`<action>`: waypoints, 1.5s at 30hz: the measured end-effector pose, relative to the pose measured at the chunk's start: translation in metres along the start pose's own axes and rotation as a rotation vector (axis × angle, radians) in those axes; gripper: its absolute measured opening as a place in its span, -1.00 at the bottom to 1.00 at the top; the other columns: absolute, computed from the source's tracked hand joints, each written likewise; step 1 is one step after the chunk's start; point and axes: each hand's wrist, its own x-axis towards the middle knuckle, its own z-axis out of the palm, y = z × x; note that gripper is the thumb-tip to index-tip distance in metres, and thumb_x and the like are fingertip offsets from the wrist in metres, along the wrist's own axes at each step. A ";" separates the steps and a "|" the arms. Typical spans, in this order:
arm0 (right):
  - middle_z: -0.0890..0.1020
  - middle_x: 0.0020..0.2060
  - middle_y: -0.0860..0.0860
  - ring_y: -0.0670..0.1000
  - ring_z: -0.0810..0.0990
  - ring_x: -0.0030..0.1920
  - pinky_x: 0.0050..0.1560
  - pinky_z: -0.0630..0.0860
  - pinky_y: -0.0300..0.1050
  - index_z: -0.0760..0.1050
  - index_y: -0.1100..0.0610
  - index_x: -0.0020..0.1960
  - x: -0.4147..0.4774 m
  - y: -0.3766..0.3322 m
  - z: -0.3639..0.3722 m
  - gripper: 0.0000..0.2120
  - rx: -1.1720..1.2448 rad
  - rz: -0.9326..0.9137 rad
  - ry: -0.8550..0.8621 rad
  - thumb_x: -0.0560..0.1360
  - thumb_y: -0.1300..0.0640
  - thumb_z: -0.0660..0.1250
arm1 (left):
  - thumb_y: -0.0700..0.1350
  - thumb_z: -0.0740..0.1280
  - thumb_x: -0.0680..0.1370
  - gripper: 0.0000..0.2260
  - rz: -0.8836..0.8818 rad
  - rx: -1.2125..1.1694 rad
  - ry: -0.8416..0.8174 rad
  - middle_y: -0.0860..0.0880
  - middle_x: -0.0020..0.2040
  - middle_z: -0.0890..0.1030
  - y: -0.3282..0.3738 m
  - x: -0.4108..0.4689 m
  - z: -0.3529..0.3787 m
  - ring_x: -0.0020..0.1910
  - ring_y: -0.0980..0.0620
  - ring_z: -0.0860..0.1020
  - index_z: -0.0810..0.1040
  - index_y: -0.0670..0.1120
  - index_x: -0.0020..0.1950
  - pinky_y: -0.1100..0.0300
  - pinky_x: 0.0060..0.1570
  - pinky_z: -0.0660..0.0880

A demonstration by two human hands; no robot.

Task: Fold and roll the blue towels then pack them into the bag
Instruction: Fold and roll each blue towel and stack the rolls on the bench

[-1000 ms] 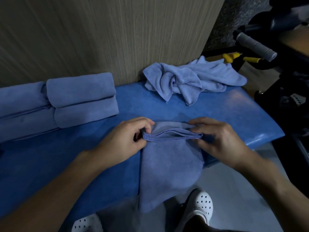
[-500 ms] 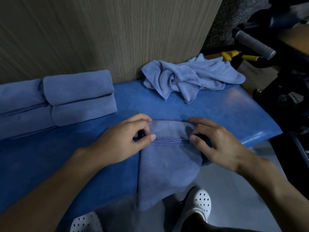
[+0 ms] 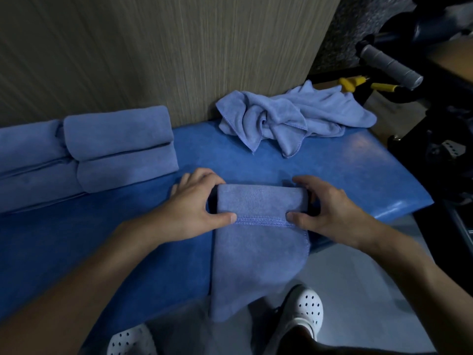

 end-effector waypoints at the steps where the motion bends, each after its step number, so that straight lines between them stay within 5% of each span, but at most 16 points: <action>1: 0.56 0.01 -0.10 -0.12 0.50 0.00 0.29 0.36 0.10 0.42 -0.01 0.30 0.000 -0.002 -0.002 -0.44 0.001 0.001 0.002 0.36 -0.06 0.50 | 0.43 0.23 0.19 -0.43 -0.015 -0.017 -0.010 0.25 0.14 0.33 0.001 0.001 -0.001 0.20 0.15 0.28 0.35 0.21 0.12 0.16 0.20 0.17; 3: 0.57 -0.16 -0.12 -0.19 0.50 -0.09 0.21 0.38 0.05 0.49 -0.05 0.04 0.001 -0.002 -0.004 -0.66 0.003 -0.009 0.000 0.34 -0.06 0.52 | 0.39 0.30 0.20 -0.47 -0.053 -0.061 -0.049 0.21 0.09 0.41 -0.001 0.003 -0.002 0.20 0.10 0.34 0.33 0.22 0.07 0.15 0.15 0.19; 6: 0.54 -0.30 -0.17 -0.19 0.48 -0.24 0.00 0.36 -0.08 0.42 -0.07 -0.12 0.004 0.003 -0.005 -0.67 0.091 0.012 -0.029 0.30 -0.05 0.55 | 0.42 0.30 0.13 -0.43 -0.049 -0.094 -0.072 0.16 0.12 0.51 -0.004 0.006 -0.003 0.23 0.06 0.41 0.30 0.31 0.07 0.15 0.16 0.17; 11: 0.61 -0.16 -0.14 -0.12 0.58 -0.14 -0.08 0.52 -0.15 0.51 -0.07 -0.01 0.013 0.003 -0.005 -0.68 0.270 0.009 0.010 0.32 0.05 0.57 | 0.25 0.49 0.20 -0.47 -0.007 -0.353 0.000 0.26 0.05 0.62 -0.004 0.015 -0.005 0.19 0.21 0.53 0.44 0.26 0.12 0.02 0.36 0.34; 14: 0.61 -0.13 -0.11 -0.20 0.54 -0.11 -0.13 0.42 -0.42 0.51 -0.06 -0.08 0.020 -0.004 -0.003 -0.75 0.274 -0.023 0.215 0.37 0.17 0.53 | -0.11 0.57 0.36 -0.59 0.055 -0.405 0.227 0.16 -0.03 0.63 -0.003 0.020 -0.004 0.01 0.19 0.58 0.50 0.14 0.11 0.07 0.20 0.49; 17: 0.58 -0.13 -0.09 -0.11 0.53 -0.07 -0.07 0.43 -0.29 0.48 0.00 -0.05 0.024 -0.004 -0.002 -0.74 0.193 -0.071 0.286 0.37 0.16 0.51 | -0.28 0.49 0.41 -0.65 0.138 -0.334 0.383 0.09 -0.09 0.56 -0.004 0.023 -0.003 -0.06 0.08 0.53 0.50 0.06 0.05 0.16 0.03 0.50; 20: 0.56 -0.14 -0.11 -0.11 0.52 -0.09 -0.15 0.44 -0.29 0.42 0.01 0.02 0.020 -0.001 0.001 -0.68 0.145 -0.090 0.235 0.39 0.12 0.51 | -0.25 0.50 0.39 -0.62 0.144 -0.283 0.394 0.07 0.00 0.52 -0.006 0.020 -0.002 -0.01 0.10 0.50 0.43 0.05 0.06 0.42 -0.12 0.36; 25: 0.53 -0.19 -0.16 -0.23 0.50 -0.13 -0.21 0.41 -0.41 0.40 -0.01 -0.01 0.018 -0.003 0.002 -0.69 0.145 -0.103 0.245 0.40 0.16 0.50 | -0.16 0.54 0.40 -0.44 0.112 -0.417 0.240 0.22 0.13 0.54 0.006 0.016 -0.002 0.11 0.37 0.50 0.40 0.08 0.31 0.55 -0.09 0.33; 29: 0.56 -0.19 -0.11 -0.12 0.51 -0.15 -0.23 0.46 -0.22 0.40 0.03 -0.03 0.020 -0.007 0.003 -0.70 0.173 -0.114 0.284 0.40 0.20 0.50 | -0.27 0.47 0.45 -0.69 0.130 -0.389 0.379 0.19 -0.15 0.56 0.014 0.018 0.000 -0.28 0.37 0.50 0.52 0.04 0.07 0.46 -0.26 0.38; 35: 0.56 -0.12 -0.04 0.04 0.53 -0.08 0.00 0.46 0.18 0.40 0.06 -0.04 0.021 -0.006 0.005 -0.72 -0.035 -0.245 0.298 0.34 0.22 0.43 | -0.35 0.40 0.43 -0.76 0.268 -0.215 0.443 0.11 -0.09 0.52 0.008 0.017 0.006 -0.04 0.07 0.50 0.51 -0.07 -0.01 0.05 -0.05 0.49; 41: 0.51 0.00 -0.12 0.00 0.52 0.08 0.12 0.44 0.18 0.35 -0.10 0.00 0.008 0.003 0.005 -0.63 -0.026 -0.272 0.168 0.35 -0.25 0.38 | 0.01 0.53 0.36 -0.62 0.300 -0.193 0.267 0.19 0.07 0.49 -0.001 0.009 0.004 0.12 0.13 0.48 0.51 0.07 0.13 0.17 0.09 0.45; 45: 0.53 0.04 -0.08 0.00 0.53 0.15 0.15 0.46 0.16 0.44 -0.01 -0.08 0.001 0.003 0.004 -0.74 0.087 -0.317 0.175 0.53 -0.21 0.22 | 0.33 0.35 0.37 -0.59 0.234 -0.261 0.203 0.24 0.07 0.53 0.000 0.004 0.004 0.12 0.20 0.49 0.52 0.17 0.12 0.35 0.03 0.36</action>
